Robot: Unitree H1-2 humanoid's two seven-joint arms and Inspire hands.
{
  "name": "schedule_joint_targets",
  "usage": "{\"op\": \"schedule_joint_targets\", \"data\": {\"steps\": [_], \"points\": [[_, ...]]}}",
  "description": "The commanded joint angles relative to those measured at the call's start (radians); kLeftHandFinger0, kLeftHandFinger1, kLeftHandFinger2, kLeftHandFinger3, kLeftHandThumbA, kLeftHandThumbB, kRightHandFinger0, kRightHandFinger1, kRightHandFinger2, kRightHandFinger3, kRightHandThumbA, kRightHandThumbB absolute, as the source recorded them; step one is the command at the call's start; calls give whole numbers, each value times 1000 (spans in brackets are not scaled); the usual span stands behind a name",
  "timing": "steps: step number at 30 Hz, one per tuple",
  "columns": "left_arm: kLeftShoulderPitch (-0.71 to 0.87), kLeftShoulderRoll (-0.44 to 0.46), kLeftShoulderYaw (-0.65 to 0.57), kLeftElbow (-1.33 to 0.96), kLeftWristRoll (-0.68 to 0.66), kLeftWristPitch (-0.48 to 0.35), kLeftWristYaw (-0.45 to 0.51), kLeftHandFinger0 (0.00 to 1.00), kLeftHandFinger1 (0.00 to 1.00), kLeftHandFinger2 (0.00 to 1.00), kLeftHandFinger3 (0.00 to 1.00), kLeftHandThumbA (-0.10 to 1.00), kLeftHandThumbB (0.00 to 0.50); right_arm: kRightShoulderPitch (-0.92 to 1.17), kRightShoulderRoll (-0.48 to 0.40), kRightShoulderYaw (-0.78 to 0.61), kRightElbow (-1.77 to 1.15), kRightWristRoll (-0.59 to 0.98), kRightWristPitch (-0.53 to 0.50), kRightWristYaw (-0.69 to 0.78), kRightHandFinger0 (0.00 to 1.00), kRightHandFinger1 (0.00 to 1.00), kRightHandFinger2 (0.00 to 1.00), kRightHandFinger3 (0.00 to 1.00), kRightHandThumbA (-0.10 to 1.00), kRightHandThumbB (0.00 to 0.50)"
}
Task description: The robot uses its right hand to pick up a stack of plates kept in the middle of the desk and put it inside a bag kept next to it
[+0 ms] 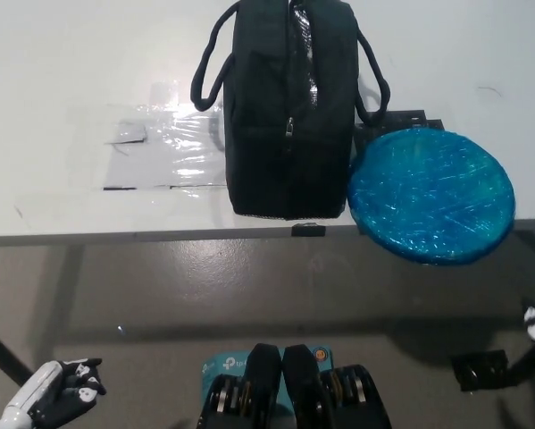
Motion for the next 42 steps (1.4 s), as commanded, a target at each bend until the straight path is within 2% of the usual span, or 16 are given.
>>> {"op": "schedule_joint_targets", "data": {"steps": [1,4,8,10,16,17,18,26,27,31,42], "points": [[-11,22,6,-29,9,33,-20,792,793,868,934,-100,210,-39,-64,52,-104,-165,33,29,1000,1000,1000,1000,650,355],[-15,29,-2,-27,16,45,-26,794,795,870,940,-100,223,-54,-77,79,-159,-156,85,65,1000,1000,1000,1000,650,379],[-14,28,0,-30,10,43,-30,778,784,859,936,-100,227,-66,-88,106,-198,-184,94,79,1000,1000,1000,1000,635,398],[-13,29,0,-34,15,51,-32,775,786,868,936,-100,231,-81,-87,137,-213,-244,89,79,1000,1000,1000,1000,684,431],[-18,30,0,-28,22,50,-41,779,792,879,942,-100,230,-107,-83,182,-205,-309,59,79,1000,1000,1000,1000,738,446],[-18,29,2,-27,18,51,-43,764,774,867,939,-100,228,-112,-82,190,-203,-319,55,80,1000,1000,1000,1000,726,448],[-18,28,3,-29,20,67,-42,785,801,880,942,-100,224,-122,-89,209,-200,-336,49,94,1000,1000,1000,1000,718,446],[-14,30,-1,-25,29,42,-49,791,803,886,952,-100,219,-174,-118,273,-106,-452,35,89,1000,1000,1000,1000,810,500],[-17,34,-1,-26,30,42,-52,791,803,886,951,-100,224,-192,-132,286,-82,-489,22,80,1000,1000,1000,1000,852,500],[-16,36,-4,-33,37,42,-55,788,799,880,943,-100,225,-243,-165,320,-45,-555,21,93,1000,1000,1000,1000,885,500],[-40,44,3,-24,34,47,-70,803,820,890,955,-100,239,-317,-191,405,47,-643,27,124,1000,1000,1000,1000,835,500]]}}
